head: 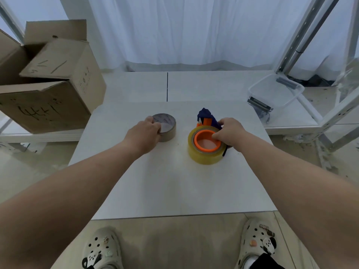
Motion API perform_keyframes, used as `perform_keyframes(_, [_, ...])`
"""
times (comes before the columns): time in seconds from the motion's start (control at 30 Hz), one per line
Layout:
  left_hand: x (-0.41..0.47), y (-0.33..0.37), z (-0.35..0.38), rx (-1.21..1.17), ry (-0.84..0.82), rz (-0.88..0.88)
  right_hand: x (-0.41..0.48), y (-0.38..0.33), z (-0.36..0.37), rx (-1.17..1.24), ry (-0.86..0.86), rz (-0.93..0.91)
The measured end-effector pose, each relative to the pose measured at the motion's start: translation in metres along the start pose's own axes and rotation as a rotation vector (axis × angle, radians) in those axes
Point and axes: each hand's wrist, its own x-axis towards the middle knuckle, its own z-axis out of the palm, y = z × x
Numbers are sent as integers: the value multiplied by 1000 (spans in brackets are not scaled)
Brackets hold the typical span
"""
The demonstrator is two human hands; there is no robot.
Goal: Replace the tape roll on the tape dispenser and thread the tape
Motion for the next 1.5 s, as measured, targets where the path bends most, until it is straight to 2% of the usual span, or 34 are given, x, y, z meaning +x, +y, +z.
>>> perform_keyframes(0.13, [-6, 8, -6, -76, 56, 11, 3, 5, 1, 95, -21, 17])
perform_keyframes(0.23, [-7, 22, -12, -155, 122, 85, 2, 15, 0, 316, -63, 76])
perform_keyframes(0.3, [-6, 35, -15, -137, 130, 169, 1, 19, -2, 446, -71, 115])
perform_keyframes(0.37, [-2, 46, -16, -49, 82, 244, 1, 23, -4, 473, -85, 107])
perform_keyframes(0.5, [3, 58, -16, 155, -87, 388, 1, 24, -3, 349, -158, 26])
perform_keyframes(0.6, [6, 57, -13, 192, -136, 375, 1, 19, 1, 308, -113, -15])
perform_keyframes(0.83, [12, 52, -6, 178, -110, 360, 5, 12, 16, 343, -5, -62])
perform_keyframes(1.2, [13, 45, -4, 101, -84, 305, 7, 15, 12, 298, -11, 40])
perform_keyframes(1.27, [11, 45, -12, 116, -72, 284, 2, 8, 5, 213, 37, 6])
perform_keyframes(1.4, [3, 48, -59, 142, -11, 268, -19, -32, -26, -37, 138, -199])
perform_keyframes(1.5, [-12, 55, -99, 122, 65, 242, -45, -59, -43, -111, 168, -282])
